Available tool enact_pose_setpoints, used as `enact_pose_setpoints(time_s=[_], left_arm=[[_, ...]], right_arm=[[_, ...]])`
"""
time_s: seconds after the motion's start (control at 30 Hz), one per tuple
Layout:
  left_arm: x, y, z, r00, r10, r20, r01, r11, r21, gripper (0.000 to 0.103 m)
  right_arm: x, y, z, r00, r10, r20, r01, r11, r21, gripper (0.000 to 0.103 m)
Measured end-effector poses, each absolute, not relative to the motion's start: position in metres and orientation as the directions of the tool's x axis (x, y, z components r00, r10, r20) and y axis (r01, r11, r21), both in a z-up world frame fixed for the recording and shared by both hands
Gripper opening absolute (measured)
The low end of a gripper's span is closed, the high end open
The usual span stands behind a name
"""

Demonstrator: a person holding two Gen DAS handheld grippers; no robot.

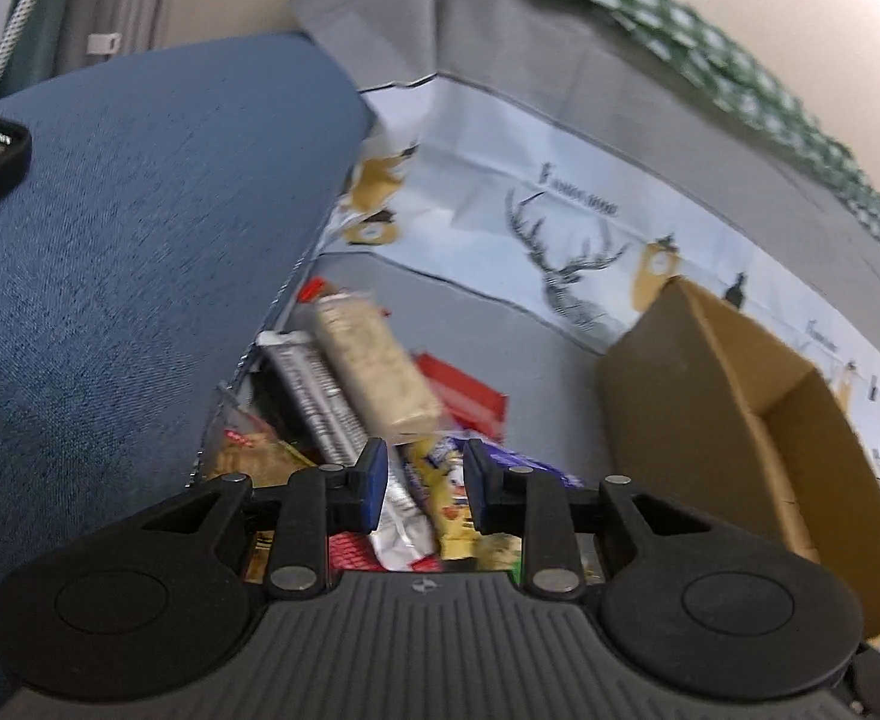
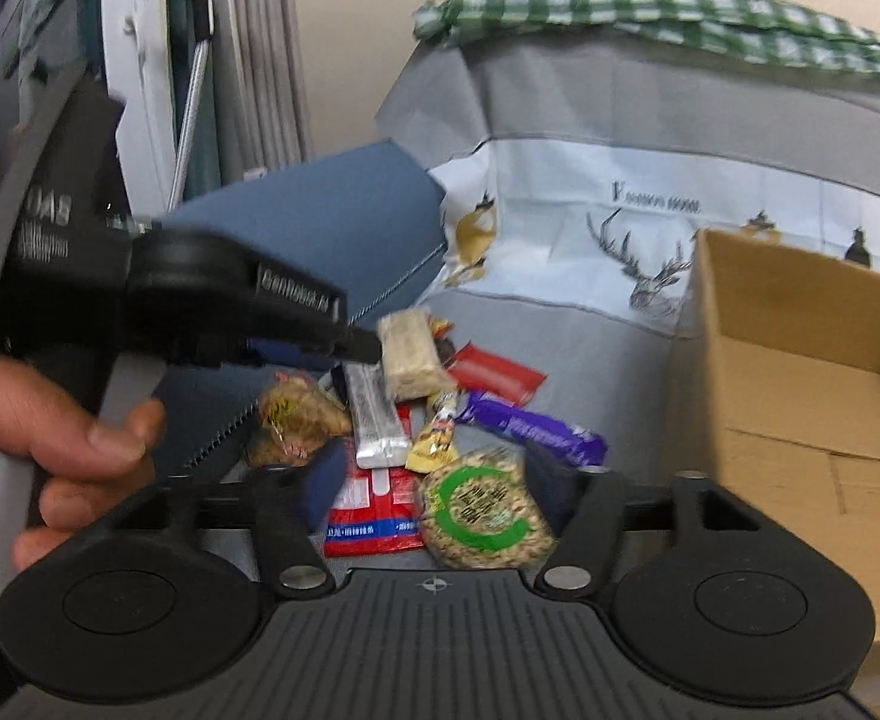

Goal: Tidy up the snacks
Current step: 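Swing both open grippers over to the pile of snacks, then lower left gripper onto yellow cracker bag while right gripper lowers onto round peanut cake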

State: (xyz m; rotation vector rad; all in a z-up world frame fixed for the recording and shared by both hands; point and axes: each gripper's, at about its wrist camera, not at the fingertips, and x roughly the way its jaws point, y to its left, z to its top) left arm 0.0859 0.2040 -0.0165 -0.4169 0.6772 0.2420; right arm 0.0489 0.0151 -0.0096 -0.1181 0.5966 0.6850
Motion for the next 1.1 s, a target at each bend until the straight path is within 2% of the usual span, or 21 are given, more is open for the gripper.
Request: enact_pose_setpoints(time_s=[0.1,0.17,0.23,0.3,0.37,0.5,0.77,0.83,0.9,0.93,0.97,1.0,1.03,1.1], left_arm=[[0.093,0.205,-0.024,0.749,0.107,-0.654,-0.375,0.882,-0.285,0.039],[0.101,0.207,-0.030,0.742,0.135,-0.657,-0.397,0.878,-0.269,0.042],[0.110,0.209,-0.038,0.723,0.169,-0.670,-0.428,0.871,-0.242,0.050],[0.118,0.209,-0.047,0.697,0.197,-0.690,-0.451,0.868,-0.207,0.058],[0.124,0.209,-0.054,0.679,0.210,-0.704,-0.456,0.872,-0.180,0.059],[0.135,0.206,-0.063,0.664,0.219,-0.715,-0.441,0.887,-0.138,0.065],[0.150,0.201,-0.077,0.633,0.254,-0.732,-0.414,0.909,-0.043,0.066],[0.151,0.198,-0.079,0.628,0.262,-0.733,-0.404,0.914,-0.019,0.064],[0.151,0.197,-0.080,0.618,0.278,-0.735,-0.405,0.914,0.005,0.050],[0.151,0.198,-0.080,0.617,0.281,-0.735,-0.409,0.913,0.006,0.048],[0.149,0.199,-0.080,0.618,0.284,-0.733,-0.414,0.910,0.004,0.039],[0.148,0.201,-0.080,0.618,0.286,-0.733,-0.418,0.908,0.002,0.028],[0.147,0.202,-0.079,0.619,0.287,-0.731,-0.423,0.906,-0.003,0.024],[0.143,0.205,-0.077,0.629,0.283,-0.724,-0.427,0.904,-0.018,0.014]], right_arm=[[0.061,0.026,-0.029,0.599,0.537,-0.594,-0.623,0.778,0.075,0.089],[0.071,0.030,-0.036,0.600,0.502,-0.622,-0.590,0.804,0.079,0.090],[0.079,0.031,-0.043,0.591,0.511,-0.624,-0.582,0.806,0.109,0.094],[0.086,0.035,-0.056,0.570,0.482,-0.666,-0.572,0.814,0.100,0.094],[0.094,0.038,-0.062,0.549,0.462,-0.696,-0.550,0.827,0.115,0.094],[0.102,0.042,-0.068,0.549,0.457,-0.700,-0.546,0.830,0.113,0.098],[0.108,0.054,-0.075,0.583,0.392,-0.712,-0.535,0.844,0.027,0.099],[0.107,0.058,-0.077,0.590,0.371,-0.717,-0.546,0.838,-0.016,0.099],[0.106,0.059,-0.077,0.595,0.365,-0.716,-0.554,0.832,-0.036,0.099],[0.105,0.059,-0.077,0.596,0.363,-0.716,-0.556,0.830,-0.042,0.098],[0.105,0.058,-0.078,0.599,0.361,-0.715,-0.559,0.828,-0.051,0.097],[0.104,0.059,-0.078,0.604,0.357,-0.712,-0.560,0.826,-0.061,0.095],[0.103,0.059,-0.078,0.612,0.351,-0.709,-0.562,0.824,-0.076,0.093],[0.100,0.059,-0.077,0.624,0.351,-0.698,-0.575,0.811,-0.107,0.082]])
